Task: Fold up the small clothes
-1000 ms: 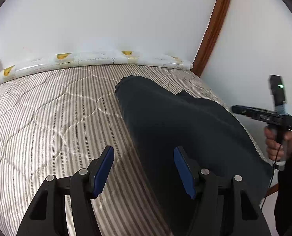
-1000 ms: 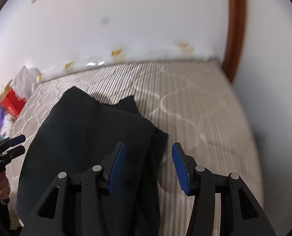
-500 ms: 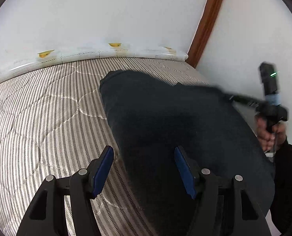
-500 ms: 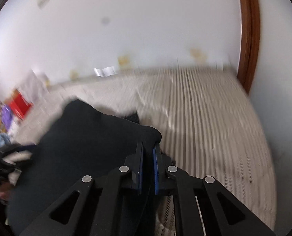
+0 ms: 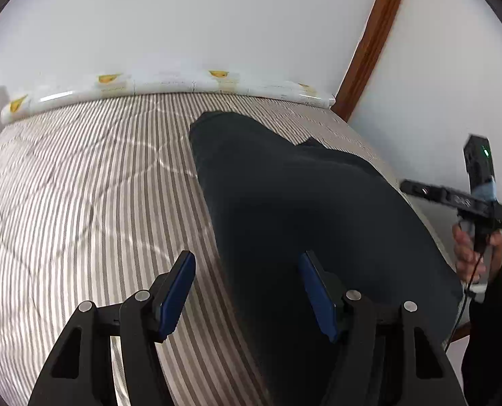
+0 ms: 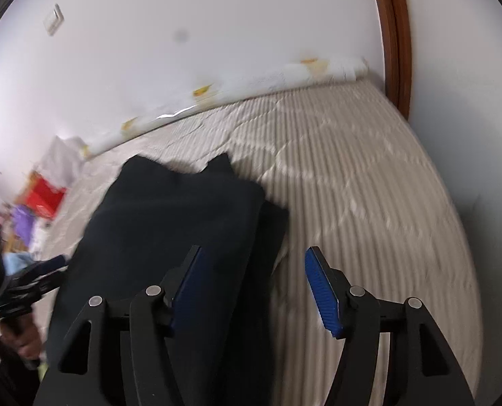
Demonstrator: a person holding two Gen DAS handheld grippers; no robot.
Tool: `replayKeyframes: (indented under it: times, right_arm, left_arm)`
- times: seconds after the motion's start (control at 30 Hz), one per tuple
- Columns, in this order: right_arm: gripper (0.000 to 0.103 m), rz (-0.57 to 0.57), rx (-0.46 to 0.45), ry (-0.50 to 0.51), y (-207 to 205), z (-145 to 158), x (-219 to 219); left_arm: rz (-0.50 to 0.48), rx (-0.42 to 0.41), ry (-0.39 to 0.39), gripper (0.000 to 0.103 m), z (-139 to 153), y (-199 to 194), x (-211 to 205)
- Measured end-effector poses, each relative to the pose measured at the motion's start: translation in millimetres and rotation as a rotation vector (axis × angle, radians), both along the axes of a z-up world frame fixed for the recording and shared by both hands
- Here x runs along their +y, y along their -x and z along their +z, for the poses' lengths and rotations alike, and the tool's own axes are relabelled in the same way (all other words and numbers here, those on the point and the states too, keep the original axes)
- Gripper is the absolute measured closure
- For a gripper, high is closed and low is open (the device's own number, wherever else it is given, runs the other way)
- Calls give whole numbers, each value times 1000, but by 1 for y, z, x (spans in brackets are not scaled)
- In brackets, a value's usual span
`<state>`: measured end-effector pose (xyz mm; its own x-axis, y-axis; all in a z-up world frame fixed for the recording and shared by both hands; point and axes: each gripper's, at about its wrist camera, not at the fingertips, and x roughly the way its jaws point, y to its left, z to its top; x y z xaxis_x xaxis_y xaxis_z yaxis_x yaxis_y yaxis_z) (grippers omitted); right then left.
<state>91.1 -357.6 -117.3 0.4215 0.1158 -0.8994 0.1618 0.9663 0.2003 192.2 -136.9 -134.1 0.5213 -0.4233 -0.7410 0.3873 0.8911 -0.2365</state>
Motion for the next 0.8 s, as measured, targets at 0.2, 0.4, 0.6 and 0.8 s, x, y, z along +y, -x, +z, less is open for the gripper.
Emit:
replayKeyframes:
  times: [0.2,0.4,0.6,0.8]
  right_arm:
    - [38,54,36,-21,37,-8,20]
    - [37,50,78,-16,41,-27,23]
    - [70,104,81,-49,32,-37,30]
    - [81,117,41,12,23,-26,53]
  left_arm:
    - [23,56,57,41,-13,2,3]
    - [24,120,110,38,-27,-13,-6]
    - [45,106,111,49,-30,-19,-15]
    - [71,28,124,72,-17,-10,-4]
